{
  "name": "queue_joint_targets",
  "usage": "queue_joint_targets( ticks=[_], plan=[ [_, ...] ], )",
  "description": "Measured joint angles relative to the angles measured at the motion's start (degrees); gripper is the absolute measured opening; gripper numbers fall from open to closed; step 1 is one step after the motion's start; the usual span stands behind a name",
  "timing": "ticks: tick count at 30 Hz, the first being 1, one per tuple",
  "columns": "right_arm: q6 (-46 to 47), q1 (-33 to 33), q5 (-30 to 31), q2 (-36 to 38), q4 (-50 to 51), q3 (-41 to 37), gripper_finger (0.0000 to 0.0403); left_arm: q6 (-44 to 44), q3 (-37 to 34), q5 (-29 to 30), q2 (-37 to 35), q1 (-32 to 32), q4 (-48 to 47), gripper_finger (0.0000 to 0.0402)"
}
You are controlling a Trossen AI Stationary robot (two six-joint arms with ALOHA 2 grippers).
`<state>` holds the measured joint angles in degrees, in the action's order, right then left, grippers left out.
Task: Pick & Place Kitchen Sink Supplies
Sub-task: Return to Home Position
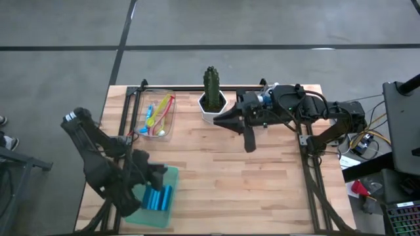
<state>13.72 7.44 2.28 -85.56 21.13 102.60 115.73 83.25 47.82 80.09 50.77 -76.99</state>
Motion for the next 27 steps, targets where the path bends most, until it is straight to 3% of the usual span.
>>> queue_joint_targets(
  ticks=[5, 9, 13, 18, 23, 27],
  plan=[
    [1.4, 0.0, -0.6, 0.5, 3.5, -0.1, 0.0012, -17.1, 4.3, 10.6, -2.9, 0.0, 0.4, 0.0067],
    [1.3, 0.0, -1.3, 0.9, 5.0, -1.1, 0.0008, -26.7, 4.3, 12.5, -7.6, -0.1, 0.4, 0.0010],
    [2.9, 0.1, -2.1, 0.5, 5.4, -3.6, 0.0008, -38.4, 2.0, 14.9, -13.0, -0.4, 5.2, 0.0002],
    [4.1, 0.4, -2.2, 0.4, 2.6, -7.7, 0.0008, -53.9, -4.4, 14.6, -20.3, -1.2, 17.6, 0.0000],
    [6.5, 1.1, -2.4, 0.7, -5.6, -14.4, 0.0008, -69.2, -15.6, 13.3, -28.1, -1.8, 35.4, 0.0000],
    [10.7, 2.6, -2.7, 0.6, -17.7, -21.9, 0.0008, -79.0, -26.3, 6.6, -34.8, -3.9, 51.8, 0.0000]
  ],
)
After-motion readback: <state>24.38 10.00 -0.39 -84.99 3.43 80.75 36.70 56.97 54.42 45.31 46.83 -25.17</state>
